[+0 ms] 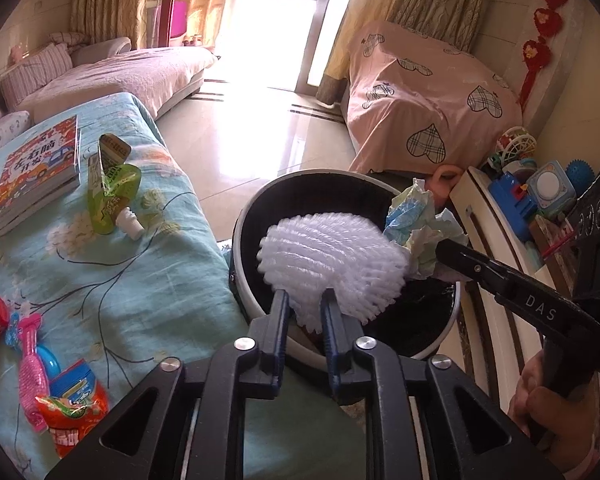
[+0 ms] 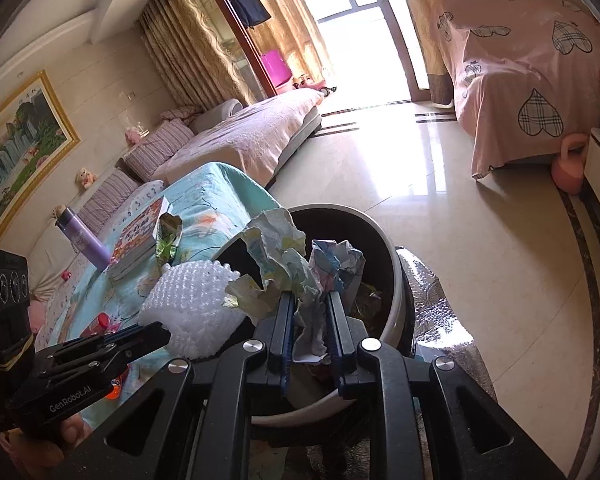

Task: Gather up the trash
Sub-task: 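Carry the white mesh and wrappers over the black bin and open both grippers, then grasp the red cylindrical can with the left gripper while the right grasps the pink candy toy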

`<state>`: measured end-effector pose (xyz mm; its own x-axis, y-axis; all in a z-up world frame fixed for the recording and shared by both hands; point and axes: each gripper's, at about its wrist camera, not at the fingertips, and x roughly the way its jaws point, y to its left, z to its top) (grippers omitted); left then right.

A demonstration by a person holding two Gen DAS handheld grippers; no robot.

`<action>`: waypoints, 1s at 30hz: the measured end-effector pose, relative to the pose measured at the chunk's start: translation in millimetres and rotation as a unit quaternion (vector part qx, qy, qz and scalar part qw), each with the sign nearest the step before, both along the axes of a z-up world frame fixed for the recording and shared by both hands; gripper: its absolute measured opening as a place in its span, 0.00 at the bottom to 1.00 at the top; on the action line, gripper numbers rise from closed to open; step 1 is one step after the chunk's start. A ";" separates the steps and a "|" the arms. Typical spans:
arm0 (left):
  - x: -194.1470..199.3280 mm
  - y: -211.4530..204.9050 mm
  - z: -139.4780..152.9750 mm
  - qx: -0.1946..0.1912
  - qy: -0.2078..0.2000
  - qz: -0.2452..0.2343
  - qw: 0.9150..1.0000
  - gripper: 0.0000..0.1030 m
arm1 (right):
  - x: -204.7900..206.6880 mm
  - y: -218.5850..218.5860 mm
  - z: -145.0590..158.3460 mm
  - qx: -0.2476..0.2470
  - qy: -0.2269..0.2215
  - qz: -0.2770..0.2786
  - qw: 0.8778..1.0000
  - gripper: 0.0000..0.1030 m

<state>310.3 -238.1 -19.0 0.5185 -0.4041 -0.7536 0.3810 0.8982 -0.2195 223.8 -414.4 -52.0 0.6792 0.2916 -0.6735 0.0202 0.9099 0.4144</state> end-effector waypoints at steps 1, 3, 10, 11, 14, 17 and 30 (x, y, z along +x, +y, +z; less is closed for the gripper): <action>-0.2 0.3 0.3 0.000 0.001 0.002 1.000 0.32 | 0.9 2.3 0.2 0.000 0.001 -0.001 1.000 0.19; -1.3 2.9 0.5 -0.003 -0.001 0.012 1.000 0.48 | 1.2 0.7 -3.1 0.009 0.006 -0.003 1.000 0.39; -18.0 21.4 3.2 -0.012 -0.001 0.026 1.000 0.55 | -8.9 -3.5 0.7 0.031 -0.003 -0.013 0.999 0.61; -23.2 26.6 3.9 -0.015 -0.001 0.030 0.999 0.56 | -10.8 -2.7 2.6 0.032 -0.006 -0.013 0.999 0.66; -33.5 42.8 6.0 -0.024 0.000 0.038 0.999 0.59 | -17.3 3.1 8.3 0.038 -0.014 -0.011 0.999 0.80; -48.3 63.5 8.1 -0.032 -0.002 0.051 0.998 0.61 | -24.7 8.8 10.5 0.046 -0.018 -0.010 0.999 0.86; -101.4 156.3 15.3 -0.049 0.000 0.110 0.993 0.61 | -52.4 65.7 4.6 0.063 -0.008 0.029 0.998 0.86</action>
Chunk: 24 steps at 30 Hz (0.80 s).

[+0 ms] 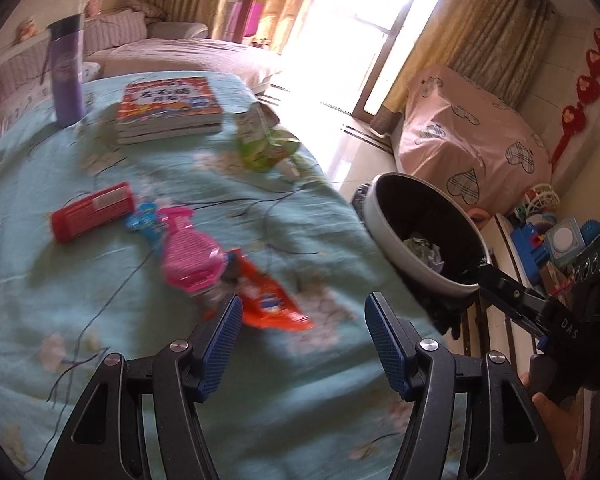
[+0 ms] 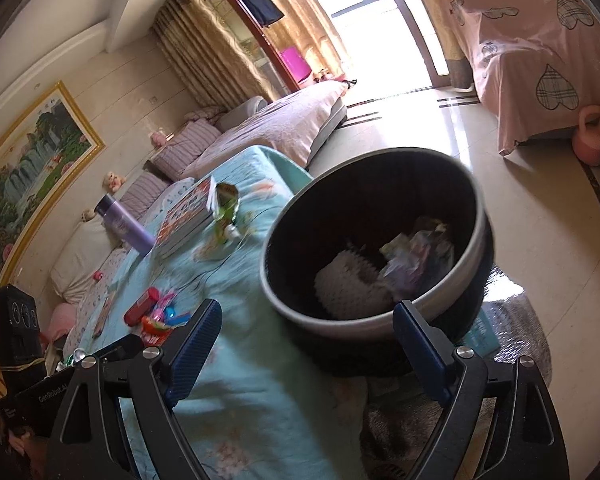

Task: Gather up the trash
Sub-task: 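Grasp the red cylindrical can with the left gripper while the right grasps the pink candy toy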

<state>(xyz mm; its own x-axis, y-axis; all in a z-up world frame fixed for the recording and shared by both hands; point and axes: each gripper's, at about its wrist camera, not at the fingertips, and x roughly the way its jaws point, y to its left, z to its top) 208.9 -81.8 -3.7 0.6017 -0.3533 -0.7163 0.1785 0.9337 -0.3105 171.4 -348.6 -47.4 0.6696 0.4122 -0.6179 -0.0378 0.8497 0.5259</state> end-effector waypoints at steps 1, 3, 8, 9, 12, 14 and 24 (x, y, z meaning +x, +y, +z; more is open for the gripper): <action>-3.2 6.0 0.2 0.000 0.001 0.006 1.000 0.61 | -1.1 5.2 -0.1 0.000 0.000 0.005 1.000 0.86; -9.3 21.3 -2.2 0.000 0.005 0.020 1.000 0.61 | -1.8 16.3 0.9 0.001 -0.001 0.016 1.000 0.86; -15.1 46.1 -8.3 0.000 0.018 0.044 0.999 0.61 | -2.8 45.0 1.1 0.000 0.000 0.049 0.999 0.86; -14.8 49.5 -9.7 -0.001 0.020 0.049 0.999 0.61 | -2.6 51.7 1.1 -0.001 0.000 0.058 0.998 0.86; -16.2 61.4 -11.8 -0.006 0.028 0.059 0.998 0.61 | -2.9 67.0 -0.7 -0.003 -0.001 0.076 0.997 0.86; -17.2 67.4 -12.7 -0.007 0.029 0.064 0.998 0.61 | -2.0 76.3 -2.5 -0.002 0.002 0.089 0.996 0.86; -5.0 95.8 -19.1 0.010 0.030 0.087 0.996 0.61 | 7.9 107.9 -9.3 0.010 0.018 0.123 0.992 0.86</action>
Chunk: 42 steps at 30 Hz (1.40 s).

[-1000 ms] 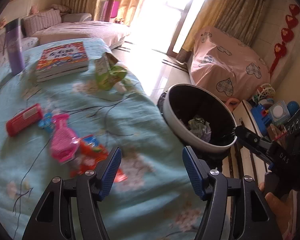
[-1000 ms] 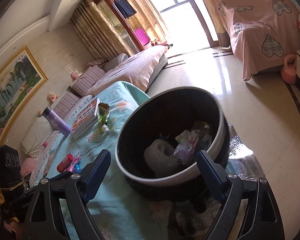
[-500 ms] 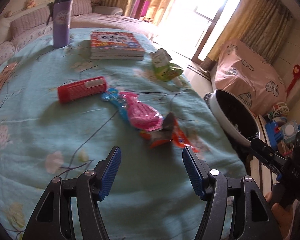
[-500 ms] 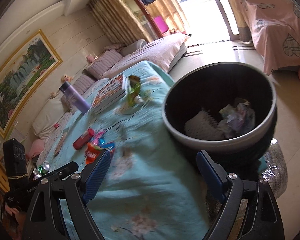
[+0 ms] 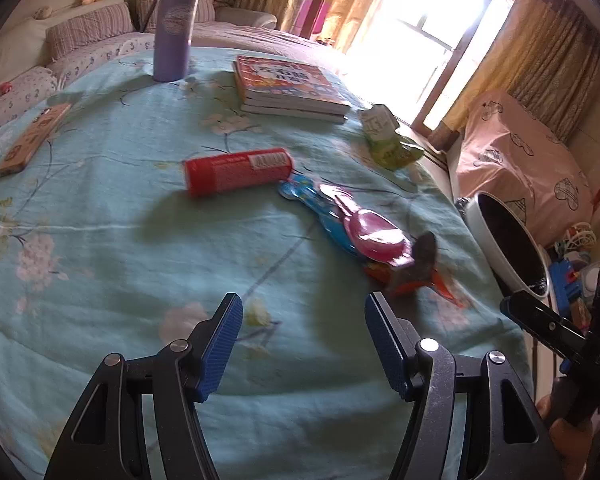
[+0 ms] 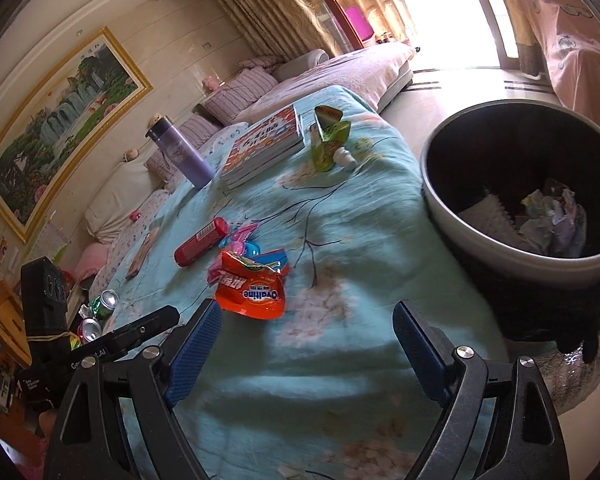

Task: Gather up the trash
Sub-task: 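Grasp the red cylindrical can with the left gripper while the right grasps the pink candy toy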

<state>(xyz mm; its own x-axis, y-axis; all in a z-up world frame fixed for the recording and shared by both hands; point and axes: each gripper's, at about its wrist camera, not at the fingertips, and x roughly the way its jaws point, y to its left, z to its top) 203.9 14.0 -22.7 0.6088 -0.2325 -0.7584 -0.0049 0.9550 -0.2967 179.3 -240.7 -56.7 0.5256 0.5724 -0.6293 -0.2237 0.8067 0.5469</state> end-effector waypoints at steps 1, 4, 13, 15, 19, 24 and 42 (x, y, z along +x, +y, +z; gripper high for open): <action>3.2 3.8 0.2 0.007 -0.001 0.001 1.000 0.61 | 1.3 2.4 -0.4 0.001 0.001 0.003 1.000 0.86; 14.2 8.1 -1.7 0.040 -0.004 -0.003 0.999 0.61 | 4.8 9.6 -1.5 0.002 0.004 0.012 1.000 0.86; 70.4 25.8 -14.0 0.107 -0.015 -0.025 0.994 0.66 | 16.6 34.3 -6.8 0.004 0.015 0.035 0.999 0.85; 84.0 26.5 -15.2 0.118 -0.018 -0.033 0.992 0.70 | 20.9 38.2 -9.4 0.006 0.020 0.039 0.999 0.85; 107.9 19.7 -24.7 0.141 -0.026 -0.066 0.987 0.72 | 31.2 45.5 -16.9 0.013 0.032 0.044 0.998 0.84; 123.9 3.6 -40.3 0.169 -0.021 -0.098 0.980 0.70 | 39.4 52.7 -23.3 0.013 0.043 0.048 0.998 0.67; 58.8 -6.9 -34.1 0.113 -0.002 -0.113 0.987 0.34 | 21.9 6.1 -10.2 -0.027 0.024 -0.003 0.999 0.53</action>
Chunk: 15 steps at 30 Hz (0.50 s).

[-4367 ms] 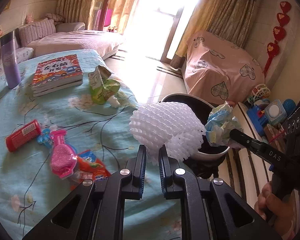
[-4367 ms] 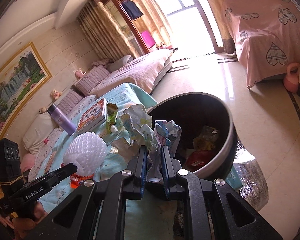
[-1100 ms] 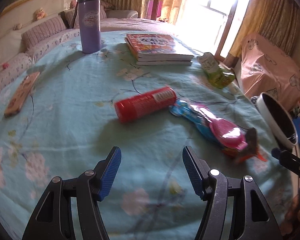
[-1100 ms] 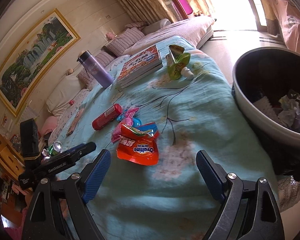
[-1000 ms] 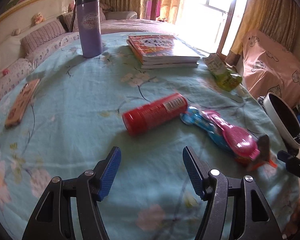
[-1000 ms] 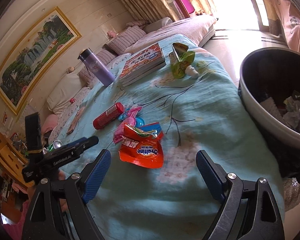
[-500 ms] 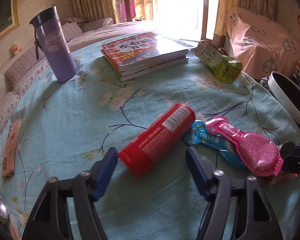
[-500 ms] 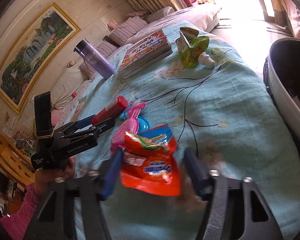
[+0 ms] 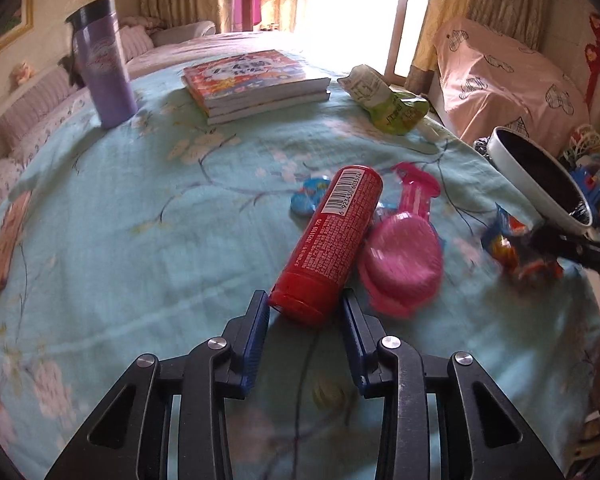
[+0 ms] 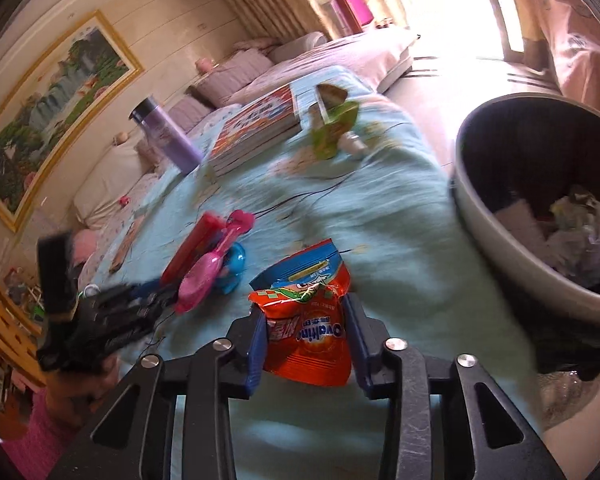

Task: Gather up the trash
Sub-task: 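Grasp the red cylindrical can with the left gripper while the right grasps the pink candy toy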

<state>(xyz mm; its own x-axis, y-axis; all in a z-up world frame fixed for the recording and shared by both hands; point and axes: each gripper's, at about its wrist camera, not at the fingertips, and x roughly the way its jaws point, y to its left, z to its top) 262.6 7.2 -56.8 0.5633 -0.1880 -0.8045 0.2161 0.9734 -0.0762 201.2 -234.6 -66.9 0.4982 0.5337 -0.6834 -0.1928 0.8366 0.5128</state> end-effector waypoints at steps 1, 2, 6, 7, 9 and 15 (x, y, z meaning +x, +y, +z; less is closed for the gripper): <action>-6.1 2.8 1.0 -0.008 0.002 0.008 1.000 0.33 | -0.3 -2.5 2.7 0.002 -0.003 -0.007 1.000 0.60; -14.4 6.6 2.0 -0.014 0.003 0.017 1.000 0.33 | -1.1 -3.6 6.2 0.003 -0.011 -0.012 1.000 0.68; -42.0 15.2 6.3 -0.025 0.002 0.045 0.999 0.34 | -6.6 10.0 28.0 -0.006 -0.068 -0.006 0.998 0.69; -46.8 16.3 7.7 -0.025 0.001 0.048 0.999 0.34 | -4.5 17.1 30.4 -0.004 -0.071 0.007 0.997 0.69; -53.8 17.3 11.6 -0.020 -0.003 0.054 0.998 0.35 | 2.1 30.9 29.7 0.004 -0.067 0.024 0.997 0.69; -49.7 17.9 16.6 -0.013 -0.016 0.060 0.998 0.51 | 30.0 69.9 10.8 0.013 -0.029 0.056 0.998 0.67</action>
<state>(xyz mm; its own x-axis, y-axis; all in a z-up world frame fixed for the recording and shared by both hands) 213.0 25.1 -40.2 0.6086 -0.1382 -0.7814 0.0999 0.9902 -0.0973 231.2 -164.7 -56.1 0.4734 0.6047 -0.6405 -0.3139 0.7952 0.5188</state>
